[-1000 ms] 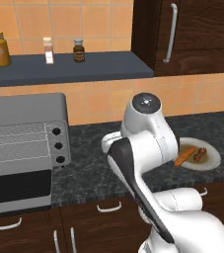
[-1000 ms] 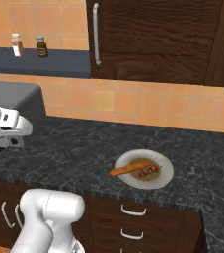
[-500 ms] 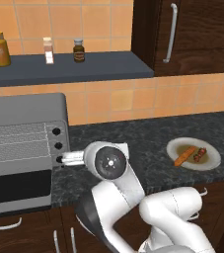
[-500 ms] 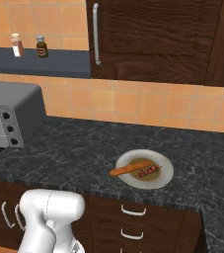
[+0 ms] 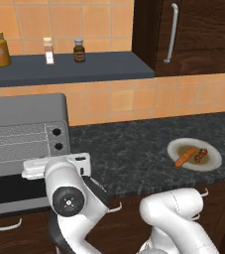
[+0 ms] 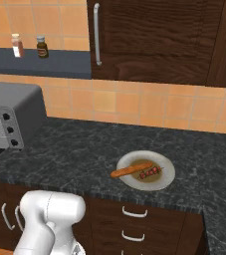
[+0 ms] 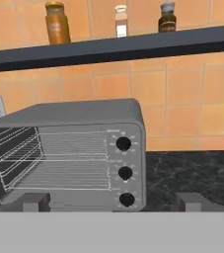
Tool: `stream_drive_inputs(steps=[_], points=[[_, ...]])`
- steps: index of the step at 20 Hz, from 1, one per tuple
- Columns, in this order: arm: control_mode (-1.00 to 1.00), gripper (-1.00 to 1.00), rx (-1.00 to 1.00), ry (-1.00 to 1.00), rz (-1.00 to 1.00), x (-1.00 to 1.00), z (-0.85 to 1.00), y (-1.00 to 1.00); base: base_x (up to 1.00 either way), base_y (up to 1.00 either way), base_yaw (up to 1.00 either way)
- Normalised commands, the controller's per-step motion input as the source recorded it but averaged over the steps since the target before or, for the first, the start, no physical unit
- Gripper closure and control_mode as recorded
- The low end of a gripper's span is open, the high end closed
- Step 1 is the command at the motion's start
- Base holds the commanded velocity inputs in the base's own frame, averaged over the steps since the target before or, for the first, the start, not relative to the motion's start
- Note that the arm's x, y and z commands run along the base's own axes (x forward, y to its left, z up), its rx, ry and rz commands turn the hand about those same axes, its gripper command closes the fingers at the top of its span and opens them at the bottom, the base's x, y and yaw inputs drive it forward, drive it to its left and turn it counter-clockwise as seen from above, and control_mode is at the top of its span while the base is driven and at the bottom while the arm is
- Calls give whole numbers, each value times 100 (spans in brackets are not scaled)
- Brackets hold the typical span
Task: Pick up the kebab skewer and baguette bread, and place them inside the toaster oven. Close the toaster oven door and start by setting the timer.
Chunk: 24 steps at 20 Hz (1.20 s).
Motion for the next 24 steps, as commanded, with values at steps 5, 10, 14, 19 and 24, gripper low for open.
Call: stream_drive_inputs(steps=[5, 10, 14, 19, 24], points=[[-100, -100, 0, -6, 2, 23, 4, 76, 0, 0, 0], [-100, -100, 0, -9, 0, 34, 0, 42, 0, 0, 0], [-100, -100, 0, -8, 0, 26, 0, 15, 0, 0, 0], [-100, -100, 0, -1, 0, 22, -2, 36, 0, 0, 0], [-100, -100, 1, 1, -7, 29, -11, 9, 0, 0, 0]])
